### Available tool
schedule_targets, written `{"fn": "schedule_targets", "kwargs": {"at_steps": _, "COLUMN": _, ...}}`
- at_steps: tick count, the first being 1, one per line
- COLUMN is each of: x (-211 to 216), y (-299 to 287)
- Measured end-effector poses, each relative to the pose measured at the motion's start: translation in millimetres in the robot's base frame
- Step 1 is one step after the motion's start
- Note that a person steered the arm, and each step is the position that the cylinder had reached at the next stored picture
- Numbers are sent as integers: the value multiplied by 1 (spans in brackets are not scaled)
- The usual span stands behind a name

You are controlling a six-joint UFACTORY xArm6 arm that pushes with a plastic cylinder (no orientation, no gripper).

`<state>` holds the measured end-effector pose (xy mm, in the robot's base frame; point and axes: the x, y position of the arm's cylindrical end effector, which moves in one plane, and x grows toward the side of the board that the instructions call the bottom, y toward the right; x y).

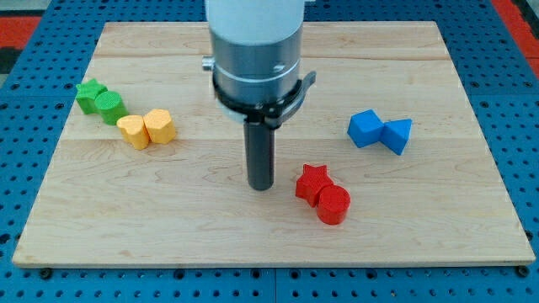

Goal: Place green star to the top of the board

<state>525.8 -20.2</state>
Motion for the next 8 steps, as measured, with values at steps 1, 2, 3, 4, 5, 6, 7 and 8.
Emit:
{"fn": "schedule_targets", "kwargs": {"at_steps": 1, "x": 2, "y": -73}}
{"fn": "schedule_targets", "kwargs": {"at_steps": 2, "x": -4, "y": -140}}
{"fn": "schedule_targets", "kwargs": {"at_steps": 3, "x": -44, "y": -148}}
{"fn": "schedule_targets", "kwargs": {"at_steps": 4, "x": -70, "y": -167}}
{"fn": "schedule_targets", "kwargs": {"at_steps": 5, "x": -73, "y": -190}}
{"fn": "schedule_targets", "kwargs": {"at_steps": 6, "x": -68, "y": -236}}
{"fn": "schedule_targets", "kwargs": {"at_steps": 7, "x": -99, "y": -239}}
{"fn": "schedule_targets", "kwargs": {"at_steps": 8, "x": -120, "y": -239}}
